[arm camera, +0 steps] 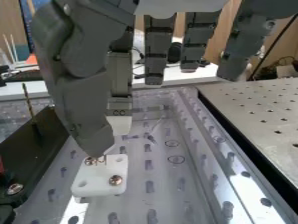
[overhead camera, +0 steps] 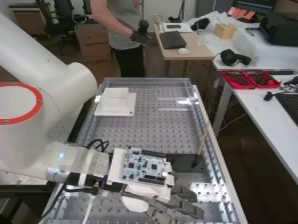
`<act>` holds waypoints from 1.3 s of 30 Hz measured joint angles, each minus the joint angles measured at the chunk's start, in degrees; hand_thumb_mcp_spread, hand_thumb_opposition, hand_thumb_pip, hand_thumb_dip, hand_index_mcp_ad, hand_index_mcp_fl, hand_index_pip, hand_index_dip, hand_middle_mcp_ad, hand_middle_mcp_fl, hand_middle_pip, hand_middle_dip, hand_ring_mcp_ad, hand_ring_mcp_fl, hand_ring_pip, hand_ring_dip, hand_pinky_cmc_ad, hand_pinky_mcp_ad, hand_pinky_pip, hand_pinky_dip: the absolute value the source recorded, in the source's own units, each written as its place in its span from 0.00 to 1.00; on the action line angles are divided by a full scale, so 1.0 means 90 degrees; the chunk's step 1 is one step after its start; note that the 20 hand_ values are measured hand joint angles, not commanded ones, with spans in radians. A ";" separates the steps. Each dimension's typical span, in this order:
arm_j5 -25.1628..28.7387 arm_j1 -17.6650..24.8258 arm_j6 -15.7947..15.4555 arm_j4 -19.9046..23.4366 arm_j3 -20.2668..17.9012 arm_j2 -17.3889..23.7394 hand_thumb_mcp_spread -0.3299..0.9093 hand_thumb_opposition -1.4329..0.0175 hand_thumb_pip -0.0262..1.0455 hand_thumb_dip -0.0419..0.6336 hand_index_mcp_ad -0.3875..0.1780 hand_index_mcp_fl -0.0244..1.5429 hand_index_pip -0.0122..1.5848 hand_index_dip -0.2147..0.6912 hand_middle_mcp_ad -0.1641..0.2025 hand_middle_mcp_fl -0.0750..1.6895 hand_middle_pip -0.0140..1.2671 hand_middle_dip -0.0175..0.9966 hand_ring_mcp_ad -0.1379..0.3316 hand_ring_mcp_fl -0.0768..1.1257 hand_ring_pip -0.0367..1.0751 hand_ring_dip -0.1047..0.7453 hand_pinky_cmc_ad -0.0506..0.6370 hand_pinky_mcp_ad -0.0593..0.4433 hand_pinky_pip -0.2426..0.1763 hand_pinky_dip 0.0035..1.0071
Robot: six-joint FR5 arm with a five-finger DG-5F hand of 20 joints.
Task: Grab the paper clip and place it in the clear container
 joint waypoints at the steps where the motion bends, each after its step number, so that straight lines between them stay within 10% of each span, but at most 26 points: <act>1: -0.0003 0.0001 -0.0001 -0.0004 0.0004 -0.0003 0.72 0.40 0.47 0.44 0.35 0.27 0.82 0.37 0.44 0.19 0.10 0.20 0.51 0.13 0.13 0.23 0.58 0.67 0.77 0.19; 39: -0.0181 0.0118 0.0592 0.0664 -0.0527 0.0780 0.76 0.37 0.42 0.43 0.36 0.50 0.78 0.37 0.43 0.25 0.11 0.22 0.51 0.16 0.14 0.26 0.58 0.68 0.82 0.19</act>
